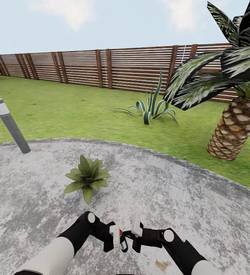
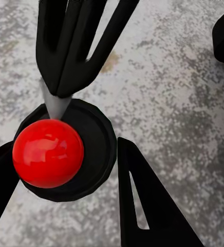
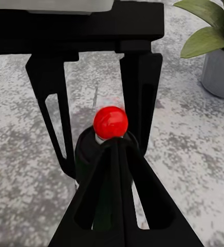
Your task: Pick up the pesticide atomizer in the garden and spray insectifuge to fully cover both potted plants in the garden.
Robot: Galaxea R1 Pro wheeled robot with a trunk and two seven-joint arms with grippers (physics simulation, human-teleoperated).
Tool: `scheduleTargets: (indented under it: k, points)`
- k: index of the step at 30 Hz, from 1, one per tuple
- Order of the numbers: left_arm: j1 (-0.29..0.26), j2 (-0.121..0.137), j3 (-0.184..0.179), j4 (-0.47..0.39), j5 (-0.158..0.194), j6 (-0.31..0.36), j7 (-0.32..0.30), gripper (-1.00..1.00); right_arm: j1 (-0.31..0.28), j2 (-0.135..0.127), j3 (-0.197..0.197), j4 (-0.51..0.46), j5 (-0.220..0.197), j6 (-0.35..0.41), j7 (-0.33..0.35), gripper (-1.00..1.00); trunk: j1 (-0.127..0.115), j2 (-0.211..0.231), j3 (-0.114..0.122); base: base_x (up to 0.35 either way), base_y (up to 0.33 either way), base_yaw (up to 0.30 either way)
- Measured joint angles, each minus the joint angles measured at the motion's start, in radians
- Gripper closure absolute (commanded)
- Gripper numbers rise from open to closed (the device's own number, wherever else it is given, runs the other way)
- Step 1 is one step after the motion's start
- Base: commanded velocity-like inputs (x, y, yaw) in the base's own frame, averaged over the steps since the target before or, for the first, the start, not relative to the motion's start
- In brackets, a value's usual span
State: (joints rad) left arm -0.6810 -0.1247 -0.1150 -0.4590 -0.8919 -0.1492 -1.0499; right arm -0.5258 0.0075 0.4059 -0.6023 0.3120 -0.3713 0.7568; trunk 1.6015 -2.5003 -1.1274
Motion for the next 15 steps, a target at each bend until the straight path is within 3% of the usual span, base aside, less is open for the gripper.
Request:
scheduleTargets:
  k: [15]
  points:
    - [0.005,0.006,-0.004,0.001,-0.004,0.001,0.000,1.00,0.000,0.000,0.000,0.000,0.000,-0.001,0.000,1.00,0.000,0.000,0.000,0.000,0.000,0.000]
